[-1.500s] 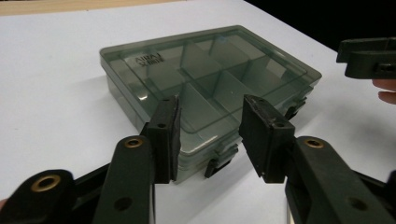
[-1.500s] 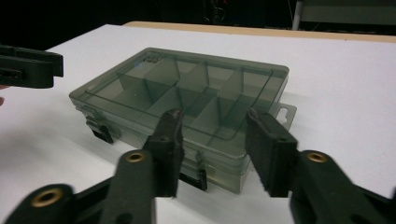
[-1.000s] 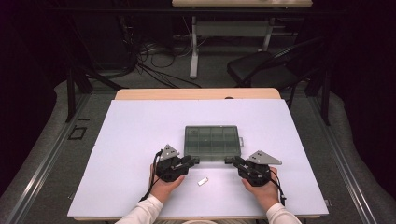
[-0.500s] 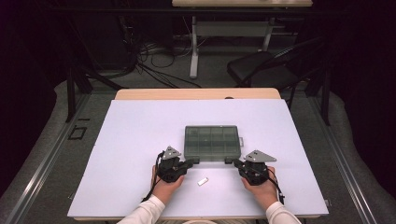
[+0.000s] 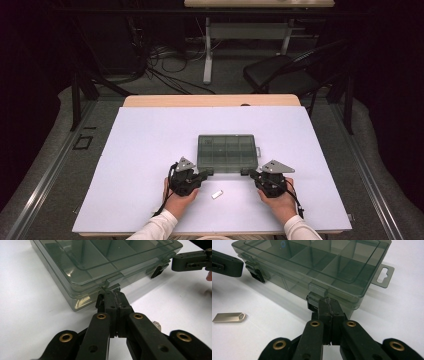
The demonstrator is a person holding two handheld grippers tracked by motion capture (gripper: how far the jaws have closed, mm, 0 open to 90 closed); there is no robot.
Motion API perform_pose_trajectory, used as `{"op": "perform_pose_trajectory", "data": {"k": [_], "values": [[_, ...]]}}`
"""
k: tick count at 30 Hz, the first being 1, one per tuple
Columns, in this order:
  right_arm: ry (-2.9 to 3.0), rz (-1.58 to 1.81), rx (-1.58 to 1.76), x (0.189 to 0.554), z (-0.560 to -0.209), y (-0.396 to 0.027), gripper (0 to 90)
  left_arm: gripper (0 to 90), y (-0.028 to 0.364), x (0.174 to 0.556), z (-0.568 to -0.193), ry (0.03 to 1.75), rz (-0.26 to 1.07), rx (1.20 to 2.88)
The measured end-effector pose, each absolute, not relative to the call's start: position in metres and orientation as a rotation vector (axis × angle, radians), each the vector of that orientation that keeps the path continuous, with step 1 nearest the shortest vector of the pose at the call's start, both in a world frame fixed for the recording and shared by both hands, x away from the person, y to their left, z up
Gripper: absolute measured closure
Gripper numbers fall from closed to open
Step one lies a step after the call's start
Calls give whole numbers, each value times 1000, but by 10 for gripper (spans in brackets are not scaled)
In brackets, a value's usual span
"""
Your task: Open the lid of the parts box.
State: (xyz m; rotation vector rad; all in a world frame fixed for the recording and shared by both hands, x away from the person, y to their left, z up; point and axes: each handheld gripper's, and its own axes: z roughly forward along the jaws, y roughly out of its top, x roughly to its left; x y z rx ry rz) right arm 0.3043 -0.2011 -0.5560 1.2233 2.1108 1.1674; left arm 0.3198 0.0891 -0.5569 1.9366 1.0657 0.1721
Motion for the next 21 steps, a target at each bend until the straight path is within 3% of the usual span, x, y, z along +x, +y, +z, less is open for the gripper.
{"op": "perform_pose_trajectory", "data": {"k": [21], "values": [[2048, 1239, 1173, 302, -550, -196, 900, 900, 88, 321, -554, 1062, 198, 1896]]}}
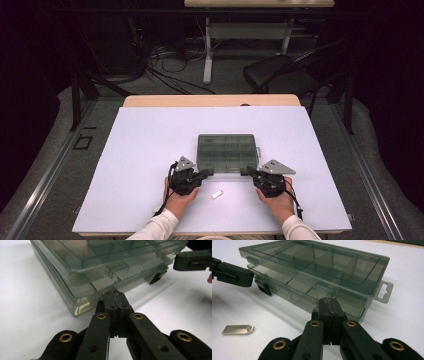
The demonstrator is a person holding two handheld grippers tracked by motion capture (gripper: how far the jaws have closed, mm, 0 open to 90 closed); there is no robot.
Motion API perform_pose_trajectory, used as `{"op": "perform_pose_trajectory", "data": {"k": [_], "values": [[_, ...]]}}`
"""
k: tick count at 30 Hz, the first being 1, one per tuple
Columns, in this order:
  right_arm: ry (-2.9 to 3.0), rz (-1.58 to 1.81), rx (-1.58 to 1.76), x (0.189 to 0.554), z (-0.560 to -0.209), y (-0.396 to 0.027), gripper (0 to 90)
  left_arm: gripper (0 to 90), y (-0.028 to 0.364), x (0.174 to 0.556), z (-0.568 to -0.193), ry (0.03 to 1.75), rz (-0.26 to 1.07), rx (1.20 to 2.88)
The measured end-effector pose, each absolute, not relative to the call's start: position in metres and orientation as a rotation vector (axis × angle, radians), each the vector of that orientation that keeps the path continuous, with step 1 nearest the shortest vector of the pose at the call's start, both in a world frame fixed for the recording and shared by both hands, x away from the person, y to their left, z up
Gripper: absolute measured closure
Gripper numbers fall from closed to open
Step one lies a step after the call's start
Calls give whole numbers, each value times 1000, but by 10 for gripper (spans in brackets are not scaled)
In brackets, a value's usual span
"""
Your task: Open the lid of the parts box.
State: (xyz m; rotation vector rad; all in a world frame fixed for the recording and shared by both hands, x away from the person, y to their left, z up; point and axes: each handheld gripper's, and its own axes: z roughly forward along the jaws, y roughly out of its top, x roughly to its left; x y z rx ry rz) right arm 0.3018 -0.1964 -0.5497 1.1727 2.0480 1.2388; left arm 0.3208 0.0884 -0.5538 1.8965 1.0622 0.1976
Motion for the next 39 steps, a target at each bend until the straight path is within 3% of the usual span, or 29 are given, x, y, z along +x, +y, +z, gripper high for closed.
{"op": "perform_pose_trajectory", "data": {"k": [24, 34, 39], "values": [[2004, 1295, 1189, 301, -534, -198, 900, 900, 93, 336, -528, 1102, 283, 1809], [1911, 1253, 1289, 332, -514, -209, 897, 900, 90, 361, -497, 1126, 324, 1744], [1875, 1227, 1252, 349, -499, -206, 845, 900, 88, 376, -484, 1120, 347, 1762]]}}
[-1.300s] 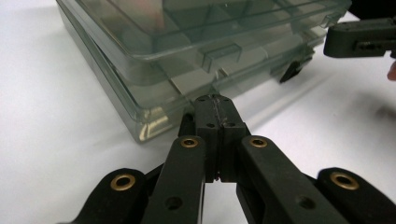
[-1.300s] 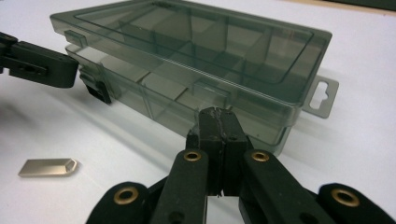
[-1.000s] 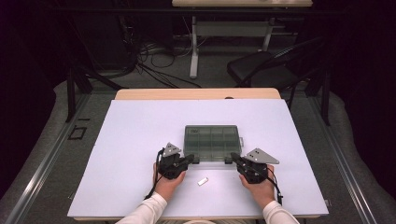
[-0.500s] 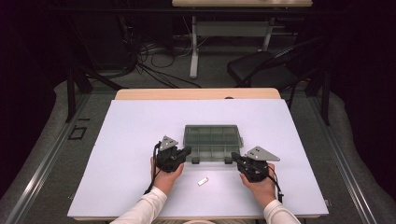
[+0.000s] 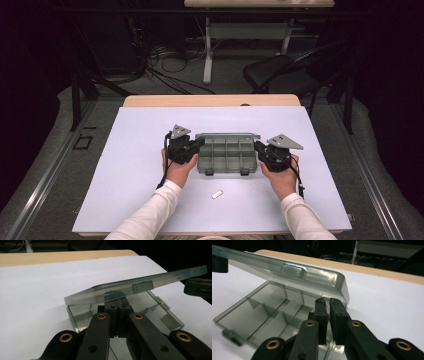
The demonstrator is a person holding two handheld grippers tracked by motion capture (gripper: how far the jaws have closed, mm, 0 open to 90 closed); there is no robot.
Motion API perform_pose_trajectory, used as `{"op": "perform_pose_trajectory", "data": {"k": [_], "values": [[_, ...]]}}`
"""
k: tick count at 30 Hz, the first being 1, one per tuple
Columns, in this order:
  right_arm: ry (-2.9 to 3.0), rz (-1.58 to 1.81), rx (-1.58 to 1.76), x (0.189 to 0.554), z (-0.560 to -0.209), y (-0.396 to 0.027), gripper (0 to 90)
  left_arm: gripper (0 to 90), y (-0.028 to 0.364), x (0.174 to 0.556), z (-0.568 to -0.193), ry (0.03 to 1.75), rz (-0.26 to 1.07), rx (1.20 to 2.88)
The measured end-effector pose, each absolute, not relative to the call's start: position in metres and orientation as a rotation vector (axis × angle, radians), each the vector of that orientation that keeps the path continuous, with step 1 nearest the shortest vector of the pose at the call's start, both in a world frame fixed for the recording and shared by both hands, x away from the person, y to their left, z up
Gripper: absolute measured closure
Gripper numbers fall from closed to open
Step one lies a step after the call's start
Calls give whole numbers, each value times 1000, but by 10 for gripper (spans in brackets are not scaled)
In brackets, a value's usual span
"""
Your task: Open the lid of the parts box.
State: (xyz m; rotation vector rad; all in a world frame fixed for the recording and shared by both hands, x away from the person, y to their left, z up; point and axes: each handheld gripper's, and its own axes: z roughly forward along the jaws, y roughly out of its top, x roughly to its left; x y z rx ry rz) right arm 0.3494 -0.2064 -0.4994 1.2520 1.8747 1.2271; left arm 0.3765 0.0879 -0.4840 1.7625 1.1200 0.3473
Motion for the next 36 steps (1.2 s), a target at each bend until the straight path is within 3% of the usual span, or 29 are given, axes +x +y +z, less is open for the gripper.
{"op": "perform_pose_trajectory", "data": {"k": [14, 27, 36], "values": [[1818, 1181, 1299, 380, -516, -211, 694, 900, 83, 397, -471, 1150, 369, 1761], [1747, 1206, 1335, 407, -538, -208, 691, 900, 82, 407, -464, 1163, 384, 1757], [1708, 1242, 1301, 410, -542, -210, 768, 900, 83, 410, -464, 1168, 404, 1764]]}}
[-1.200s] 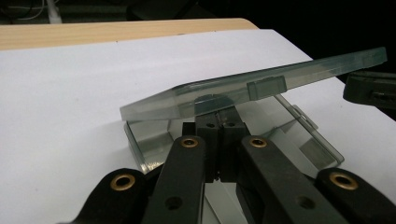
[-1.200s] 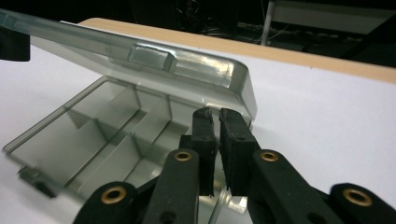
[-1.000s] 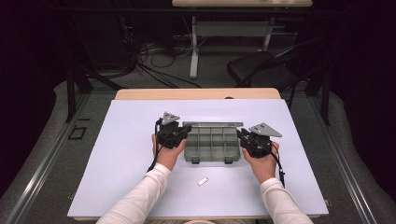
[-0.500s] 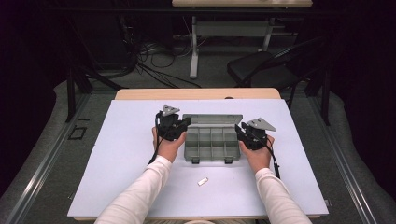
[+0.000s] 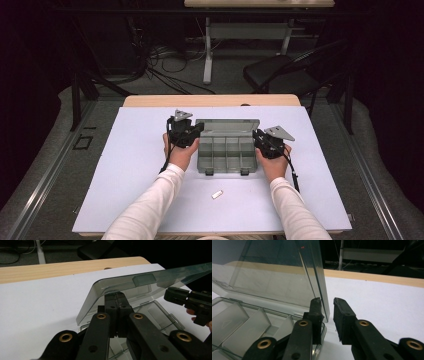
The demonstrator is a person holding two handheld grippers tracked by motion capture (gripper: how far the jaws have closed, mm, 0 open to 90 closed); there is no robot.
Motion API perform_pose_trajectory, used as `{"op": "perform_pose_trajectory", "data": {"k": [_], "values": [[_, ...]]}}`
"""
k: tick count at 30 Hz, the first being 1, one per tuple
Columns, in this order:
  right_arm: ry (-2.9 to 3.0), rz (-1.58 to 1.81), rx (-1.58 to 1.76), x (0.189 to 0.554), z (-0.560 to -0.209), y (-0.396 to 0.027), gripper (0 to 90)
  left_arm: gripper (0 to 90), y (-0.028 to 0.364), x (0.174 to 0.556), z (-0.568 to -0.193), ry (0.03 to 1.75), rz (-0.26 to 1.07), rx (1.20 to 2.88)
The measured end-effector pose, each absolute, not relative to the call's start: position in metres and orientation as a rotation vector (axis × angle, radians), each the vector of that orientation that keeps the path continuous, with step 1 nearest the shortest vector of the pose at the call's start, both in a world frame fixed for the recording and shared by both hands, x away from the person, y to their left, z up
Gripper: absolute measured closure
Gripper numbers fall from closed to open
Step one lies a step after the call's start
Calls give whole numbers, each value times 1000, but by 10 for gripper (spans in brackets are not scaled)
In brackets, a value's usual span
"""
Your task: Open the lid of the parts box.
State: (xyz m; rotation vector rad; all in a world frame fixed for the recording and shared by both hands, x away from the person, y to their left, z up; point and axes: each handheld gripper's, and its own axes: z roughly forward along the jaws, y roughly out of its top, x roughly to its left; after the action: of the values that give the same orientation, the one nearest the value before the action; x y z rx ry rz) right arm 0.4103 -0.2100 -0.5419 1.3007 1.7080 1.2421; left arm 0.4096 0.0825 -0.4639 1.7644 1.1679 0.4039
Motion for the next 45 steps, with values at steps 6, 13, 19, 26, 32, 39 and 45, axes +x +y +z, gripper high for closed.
{"op": "perform_pose_trajectory", "data": {"k": [6, 13, 19, 26, 32, 39, 45], "values": [[1701, 1239, 1281, 410, -542, -208, 797, 900, 82, 408, -464, 1171, 410, 1764], [1696, 1226, 1267, 409, -541, -206, 841, 883, 82, 407, -464, 1153, 405, 1789], [1691, 1231, 1281, 409, -542, -205, 858, 853, 82, 401, -469, 1136, 423, 1815], [1691, 1229, 1284, 408, -541, -205, 861, 756, 81, 391, -482, 1100, 440, 1859], [1694, 1219, 1289, 407, -541, -205, 863, 612, 84, 388, -502, 1128, 462, 1887], [1687, 1209, 1299, 405, -540, -201, 868, 493, 87, 387, -523, 1160, 463, 1940], [1698, 1184, 1303, 402, -541, -197, 879, 474, 88, 383, -535, 1161, 458, 1968]]}}
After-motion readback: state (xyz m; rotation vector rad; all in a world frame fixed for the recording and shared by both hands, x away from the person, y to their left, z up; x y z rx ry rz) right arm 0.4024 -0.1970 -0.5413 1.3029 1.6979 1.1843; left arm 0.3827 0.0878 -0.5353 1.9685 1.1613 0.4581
